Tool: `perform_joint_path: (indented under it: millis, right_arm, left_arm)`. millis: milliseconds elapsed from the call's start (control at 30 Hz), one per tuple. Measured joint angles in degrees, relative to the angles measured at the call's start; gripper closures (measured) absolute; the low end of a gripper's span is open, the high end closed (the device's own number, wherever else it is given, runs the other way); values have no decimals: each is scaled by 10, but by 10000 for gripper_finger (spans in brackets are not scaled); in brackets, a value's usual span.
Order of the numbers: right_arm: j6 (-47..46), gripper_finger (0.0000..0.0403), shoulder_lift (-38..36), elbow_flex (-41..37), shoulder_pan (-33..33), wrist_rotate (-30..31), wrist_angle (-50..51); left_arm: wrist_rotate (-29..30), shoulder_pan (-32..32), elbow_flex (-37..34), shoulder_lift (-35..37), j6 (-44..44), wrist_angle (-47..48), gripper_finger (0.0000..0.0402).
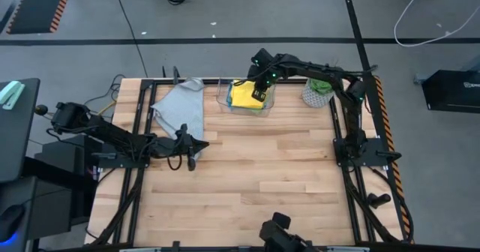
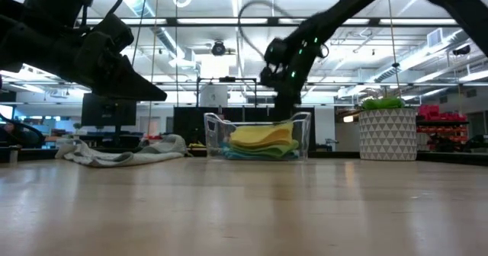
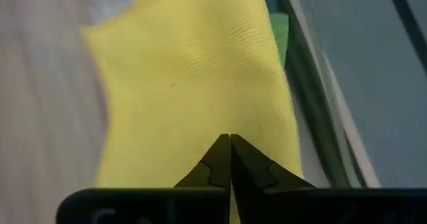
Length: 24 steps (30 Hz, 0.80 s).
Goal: Fold microfiber towels
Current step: Put the folded yellow microfiber towel into the transparent bin, then fold the gray microfiber towel
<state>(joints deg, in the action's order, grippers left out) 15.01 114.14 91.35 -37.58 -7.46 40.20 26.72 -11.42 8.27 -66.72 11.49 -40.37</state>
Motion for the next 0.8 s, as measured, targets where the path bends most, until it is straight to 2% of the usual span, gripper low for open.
perform_joint_path:
  millis: [133, 233, 367, 567, 667, 800]
  right_arm:
    - [11, 397, -65, -1, 4, 1, 27]
    - [12, 399, -131, -33, 19, 2, 1]
    - [-3, 398, -232, -151, 57, 1, -118]
    - [-85, 397, -369, -358, 138, 9, -313]
    - [-129, 387, -418, -445, 196, 44, -403]
    - [-165, 382, -457, -524, 282, 132, -492]
  left_arm:
    - [0, 0, 0, 0, 2, 1, 367]
    - [0, 0, 0, 0, 1, 1, 361]
    - [-4, -1, 0, 0, 0, 5, 356]
    - [-37, -1, 0, 0, 0, 5, 369]
    - [-37, -1, 0, 0, 0, 5, 380]
    - [-40, -3, 0, 0, -7, 9, 394]
